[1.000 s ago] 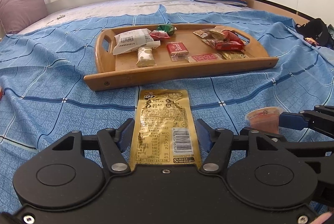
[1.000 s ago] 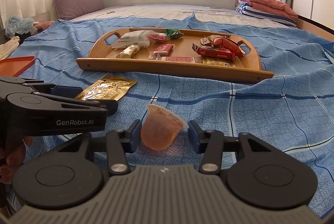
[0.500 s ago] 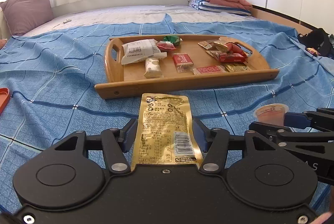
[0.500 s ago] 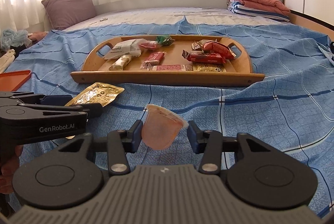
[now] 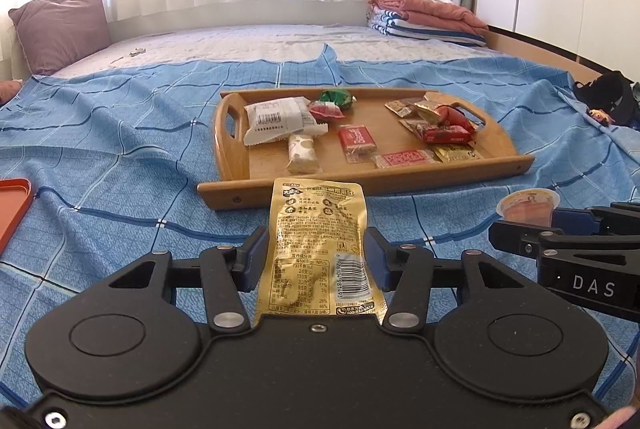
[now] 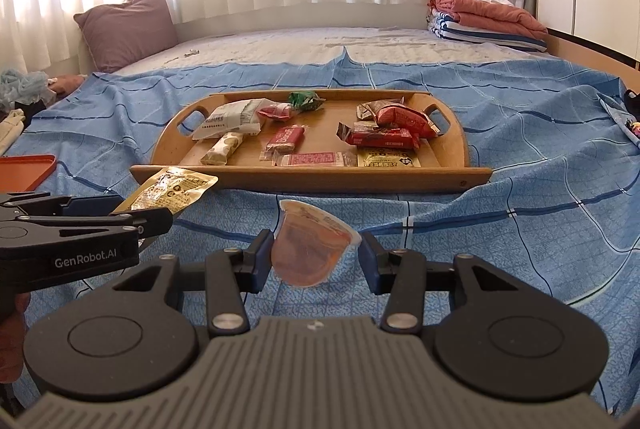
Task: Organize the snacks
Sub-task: 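Carry the gold packet with the left tool while the right tool carries the jelly cup to the tray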
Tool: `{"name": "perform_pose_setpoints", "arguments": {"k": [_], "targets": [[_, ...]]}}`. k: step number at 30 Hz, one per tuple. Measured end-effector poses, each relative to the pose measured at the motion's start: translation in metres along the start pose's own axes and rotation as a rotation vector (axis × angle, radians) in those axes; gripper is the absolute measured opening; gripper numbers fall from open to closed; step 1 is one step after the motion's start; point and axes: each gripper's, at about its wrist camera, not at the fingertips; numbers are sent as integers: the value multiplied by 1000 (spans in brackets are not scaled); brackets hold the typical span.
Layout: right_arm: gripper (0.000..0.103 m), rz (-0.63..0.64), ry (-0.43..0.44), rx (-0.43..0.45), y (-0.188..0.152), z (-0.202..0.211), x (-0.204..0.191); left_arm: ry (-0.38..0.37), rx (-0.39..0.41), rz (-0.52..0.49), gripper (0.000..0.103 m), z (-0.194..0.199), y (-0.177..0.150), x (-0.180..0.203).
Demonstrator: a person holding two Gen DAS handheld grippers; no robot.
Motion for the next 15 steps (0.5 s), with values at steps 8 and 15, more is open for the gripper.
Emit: {"name": "perform_pose_setpoints", "arguments": {"k": [8, 15], "targets": [[50, -2, -13, 2, 14, -2, 6, 8, 25, 2, 49, 4, 14, -3], [50, -34, -21, 12, 33, -9, 19, 18, 46, 4, 49, 0, 31, -8]]}}
Point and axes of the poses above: each gripper's, at about its wrist camera, not at the fingertips, and z roughly against the way its jaws point, x to its right, y to its top, and after that the axes turned 9 degrees about x, right-handed
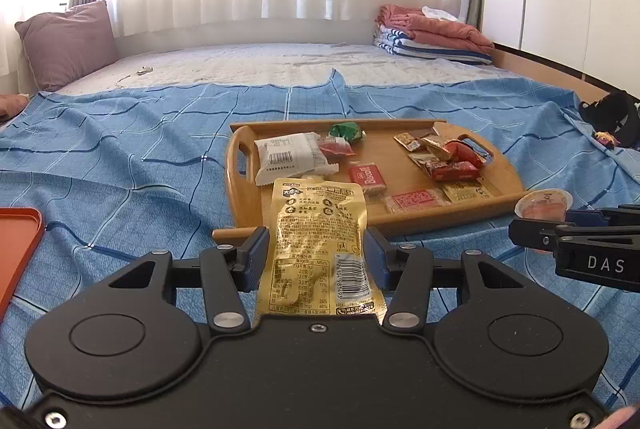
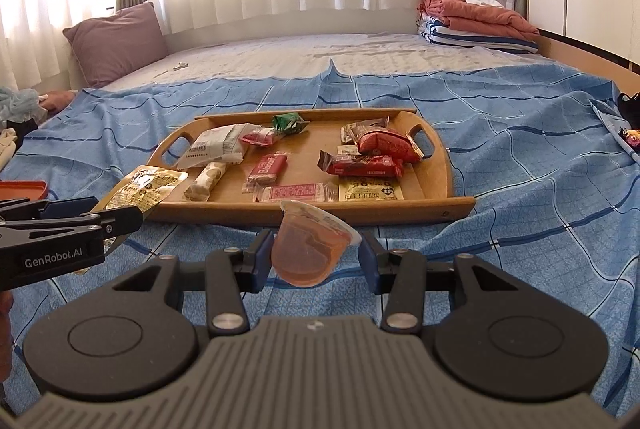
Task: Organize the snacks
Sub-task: 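Carry the gold packet with the left tool while the right tool carries the jelly cup to the tray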
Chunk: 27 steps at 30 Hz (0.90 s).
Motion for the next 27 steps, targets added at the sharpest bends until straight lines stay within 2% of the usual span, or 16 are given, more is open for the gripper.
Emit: {"name": "perform_pose_setpoints", "arguments": {"k": [11, 27], "targets": [[50, -20, -19, 3, 28, -24, 17, 2, 24, 32, 49, -27, 32, -16], [50, -75, 3, -74, 59, -100, 18, -41, -48, 71, 49, -107, 45, -14]]}}
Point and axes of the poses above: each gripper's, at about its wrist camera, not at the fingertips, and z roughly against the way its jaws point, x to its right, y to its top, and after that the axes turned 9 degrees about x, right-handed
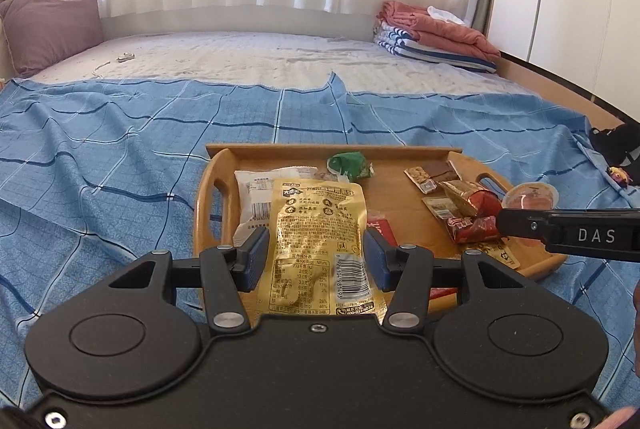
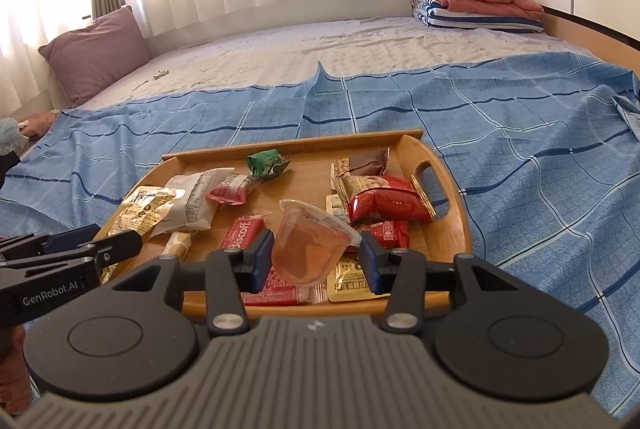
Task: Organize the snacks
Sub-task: 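Carry the gold packet with the left tool while the right tool carries the jelly cup to the tray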
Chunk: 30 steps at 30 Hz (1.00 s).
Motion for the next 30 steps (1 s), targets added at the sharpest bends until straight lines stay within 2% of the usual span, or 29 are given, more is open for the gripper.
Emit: {"name": "perform_pose_setpoints", "arguments": {"k": [9, 30], "targets": [[50, 0, -18, -53, 6, -46, -6, 32, -37, 16, 49, -40, -6, -1], [50, 43, -27, -125, 9, -105, -22, 48, -20, -36, 49, -73, -10, 5]]}}
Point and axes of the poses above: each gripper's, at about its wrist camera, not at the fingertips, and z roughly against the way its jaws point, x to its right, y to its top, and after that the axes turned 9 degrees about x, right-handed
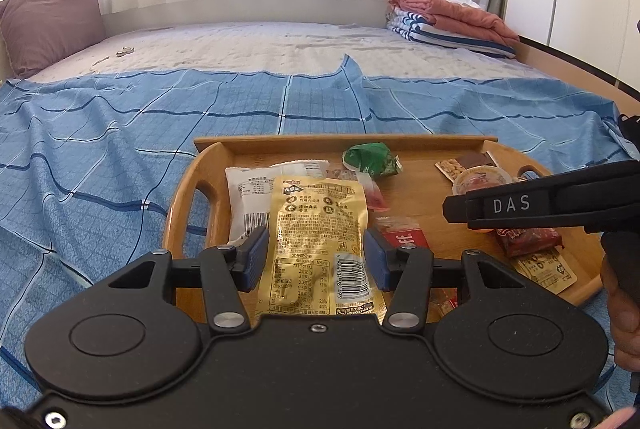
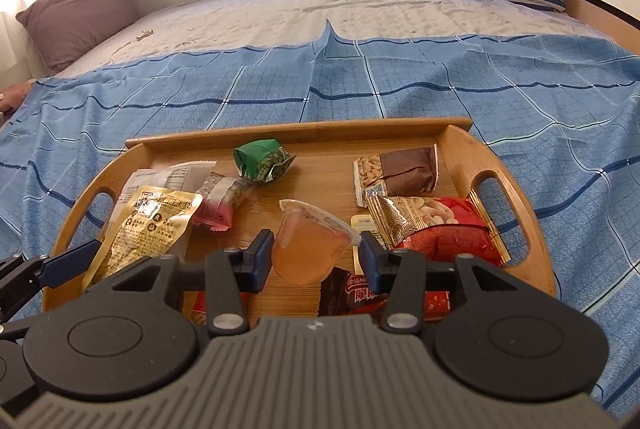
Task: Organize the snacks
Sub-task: 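Carry the gold packet with the left tool while the right tool carries the jelly cup to the tray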
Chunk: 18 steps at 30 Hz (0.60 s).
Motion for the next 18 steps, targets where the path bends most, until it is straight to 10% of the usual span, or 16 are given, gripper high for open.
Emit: {"name": "perform_pose_setpoints", "arguments": {"k": [18], "targets": [[51, 10, 5, -39, -7, -11, -1, -10, 7, -17, 50, -4, -1, 0]]}}
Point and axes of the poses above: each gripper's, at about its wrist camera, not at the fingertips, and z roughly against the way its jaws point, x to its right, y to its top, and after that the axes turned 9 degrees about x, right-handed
